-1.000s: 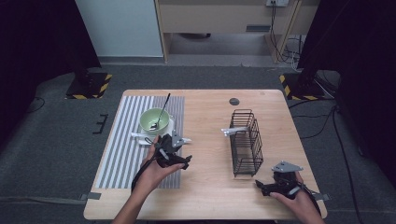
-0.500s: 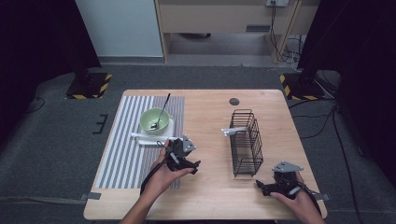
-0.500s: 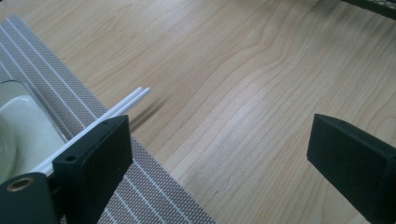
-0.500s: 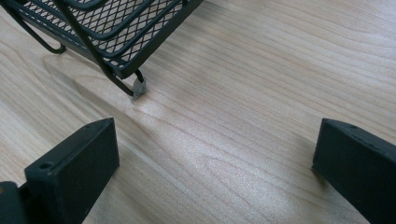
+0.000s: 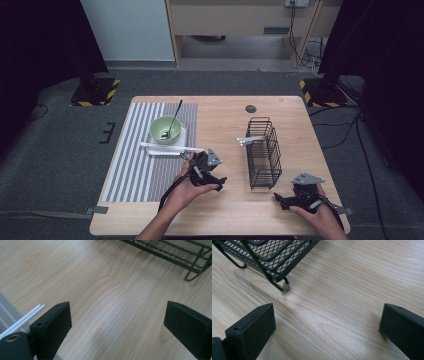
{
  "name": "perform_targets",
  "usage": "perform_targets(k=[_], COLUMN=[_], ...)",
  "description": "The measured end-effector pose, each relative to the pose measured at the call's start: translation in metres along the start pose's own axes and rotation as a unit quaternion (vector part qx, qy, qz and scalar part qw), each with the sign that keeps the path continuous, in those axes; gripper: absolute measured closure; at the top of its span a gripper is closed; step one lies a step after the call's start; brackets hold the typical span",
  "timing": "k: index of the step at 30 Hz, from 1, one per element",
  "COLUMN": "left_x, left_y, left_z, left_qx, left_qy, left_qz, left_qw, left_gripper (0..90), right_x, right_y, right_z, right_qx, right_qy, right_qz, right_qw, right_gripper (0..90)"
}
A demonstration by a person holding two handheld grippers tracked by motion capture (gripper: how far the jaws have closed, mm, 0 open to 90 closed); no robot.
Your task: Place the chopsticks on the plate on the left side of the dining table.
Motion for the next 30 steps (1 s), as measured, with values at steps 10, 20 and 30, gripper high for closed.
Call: perform_targets(k=[10, 20, 30], left_x=[0.003, 0.012, 0.018], left_y=[0.034, 0.053, 0.06], left_z=[0.021, 0.038, 0.04], left_qx=[0.035, 0.067, 0.056], left_qy=[0.008, -0.014, -0.008], left_qz=[-0.027, -0.029, -0.019], left_qw=[0.999, 0.9972, 0.9982], left_gripper=[6.6, 6.6, 3.2], right_x=[0.0, 0.0, 0.0], right_y=[0.0, 0.0, 0.0], right_z=[0.0, 0.0, 0.0], right_qx=[0.002, 0.002, 0.002], right_qy=[0.001, 0.001, 0.0], right_qz=[0.0, 0.0, 0.0], right_qw=[1.0, 1.0, 1.0], right_gripper=[0.3, 0.3, 0.3])
Point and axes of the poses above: each handheld gripper's, and its own axes: y roughly forward along the jaws, x roughly out of its underside, z roughly to its right, the point moved 5 cm from there along y, roughly forward along the jaws, and after that the axes turned 13 degrees about z, right-handed, at the moved point
